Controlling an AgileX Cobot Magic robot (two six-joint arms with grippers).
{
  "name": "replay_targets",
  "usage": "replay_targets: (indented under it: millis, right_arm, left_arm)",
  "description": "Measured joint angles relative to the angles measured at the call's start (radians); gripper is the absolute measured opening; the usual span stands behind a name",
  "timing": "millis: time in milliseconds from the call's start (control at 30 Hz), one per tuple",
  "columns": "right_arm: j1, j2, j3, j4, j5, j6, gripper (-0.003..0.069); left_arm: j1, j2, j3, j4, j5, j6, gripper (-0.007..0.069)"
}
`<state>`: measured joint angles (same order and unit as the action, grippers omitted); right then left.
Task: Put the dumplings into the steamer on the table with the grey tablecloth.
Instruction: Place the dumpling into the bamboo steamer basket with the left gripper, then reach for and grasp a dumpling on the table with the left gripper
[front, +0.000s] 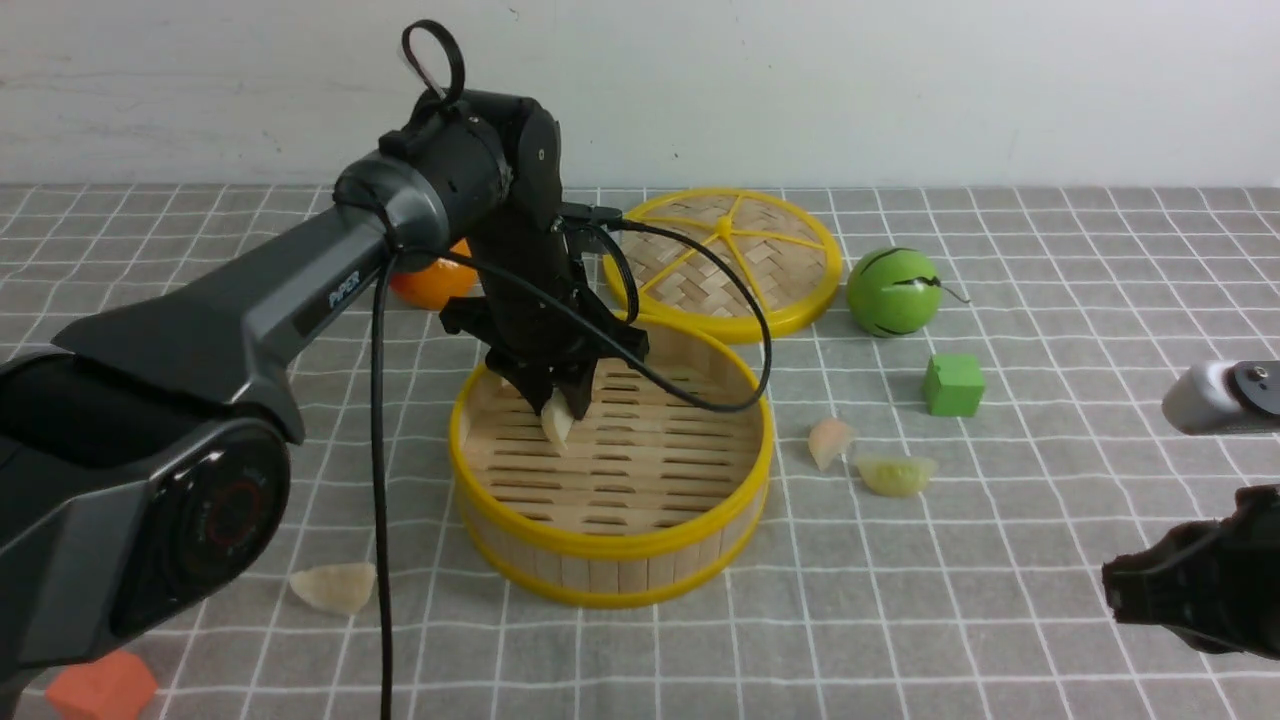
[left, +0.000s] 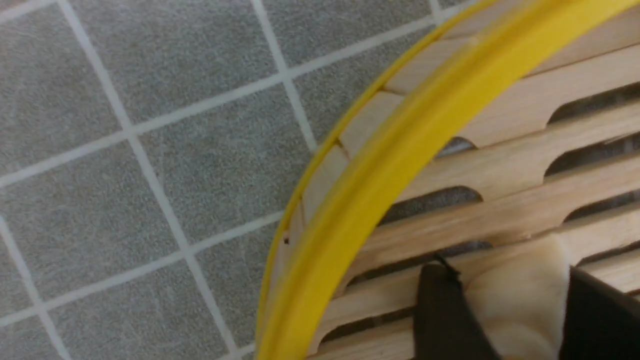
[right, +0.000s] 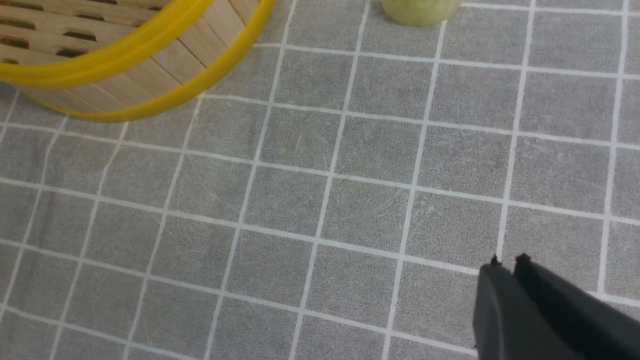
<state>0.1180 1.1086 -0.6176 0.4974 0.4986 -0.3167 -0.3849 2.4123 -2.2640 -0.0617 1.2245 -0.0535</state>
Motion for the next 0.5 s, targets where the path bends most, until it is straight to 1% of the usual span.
replay_targets:
  millis: [33, 133, 200, 233, 300, 333, 400, 467, 500]
  right_arm:
    - [0.000, 0.000, 0.000, 0.001, 0.000, 0.000, 0.0037]
    - [0.000, 0.000, 0.000, 0.001, 0.000, 0.000, 0.0041]
    - [0.000, 0.000, 0.000, 0.004, 0.000, -0.010, 0.0041]
    - [0.000, 0.000, 0.000, 0.004, 0.000, -0.010, 0.0041]
    - [0.000, 0.000, 0.000, 0.012, 0.002, -0.039, 0.0041]
    - [0.000, 0.000, 0.000, 0.012, 0.003, -0.040, 0.0041]
    - [0.000, 0.000, 0.000, 0.012, 0.007, -0.046, 0.0041]
    - [0.000, 0.000, 0.000, 0.020, 0.010, -0.049, 0.0041]
    - [0.000, 0.000, 0.000, 0.026, 0.013, -0.049, 0.0041]
  left_arm:
    - [0.000, -0.001, 0.000, 0.000, -0.004, 0.000, 0.0366]
    - [0.001, -0.029, 0.000, -0.012, 0.006, -0.027, 0.0467]
    - [0.001, -0.099, 0.001, -0.031, 0.011, -0.058, 0.0511]
    - [0.001, -0.099, 0.001, -0.031, 0.011, -0.061, 0.0513]
    - [0.001, -0.243, 0.045, -0.038, 0.007, -0.075, 0.0521]
    - [0.001, -0.256, 0.052, -0.038, 0.007, -0.075, 0.0520]
    - [0.001, -0.428, 0.208, -0.013, 0.002, -0.054, 0.0501]
    - [0.001, -0.516, 0.335, 0.015, 0.001, -0.026, 0.0484]
    - [0.001, -0.571, 0.436, 0.035, 0.002, 0.003, 0.0472]
